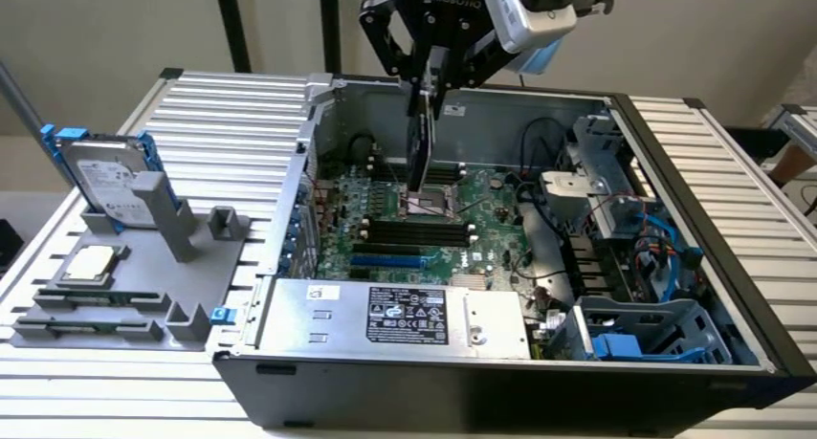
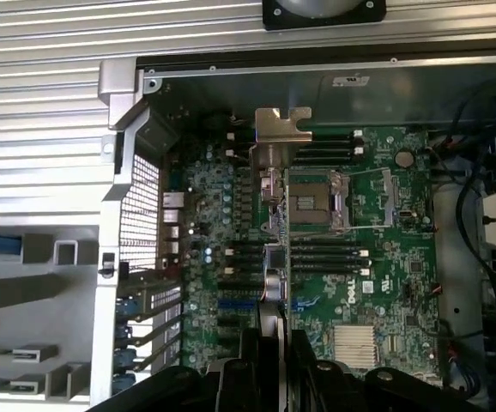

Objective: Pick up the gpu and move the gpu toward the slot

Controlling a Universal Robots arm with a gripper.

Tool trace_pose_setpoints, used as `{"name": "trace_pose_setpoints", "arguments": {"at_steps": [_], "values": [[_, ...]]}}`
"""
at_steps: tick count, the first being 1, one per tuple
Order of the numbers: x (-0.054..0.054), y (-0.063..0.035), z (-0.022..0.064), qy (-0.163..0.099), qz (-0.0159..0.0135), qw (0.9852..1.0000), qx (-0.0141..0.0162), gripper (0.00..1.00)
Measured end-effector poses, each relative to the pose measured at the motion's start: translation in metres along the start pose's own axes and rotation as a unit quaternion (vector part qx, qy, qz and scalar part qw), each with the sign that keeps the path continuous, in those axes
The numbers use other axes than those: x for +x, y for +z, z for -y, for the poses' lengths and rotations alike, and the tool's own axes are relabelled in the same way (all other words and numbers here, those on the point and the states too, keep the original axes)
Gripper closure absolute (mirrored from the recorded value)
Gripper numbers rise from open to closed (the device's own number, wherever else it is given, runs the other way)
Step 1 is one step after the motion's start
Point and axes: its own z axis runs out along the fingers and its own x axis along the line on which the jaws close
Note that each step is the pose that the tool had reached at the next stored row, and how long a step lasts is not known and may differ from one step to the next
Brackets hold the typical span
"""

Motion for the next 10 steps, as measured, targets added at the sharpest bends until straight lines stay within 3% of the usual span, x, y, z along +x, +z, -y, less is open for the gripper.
{"name": "trace_pose_setpoints", "arguments": {"at_steps": [3, 7, 10], "values": [[-0.001, 0.0008, 0.0001, -0.009, -0.0007, 1.0, -0.0014, 0.74], [-0.007, 0.0005, -0.0001, -0.015, -0.0015, 0.9998, -0.0091, 0.74], [-0.014, 0.0007, -0.0006, -0.015, -0.0016, 0.9998, -0.0113, 0.74]]}}
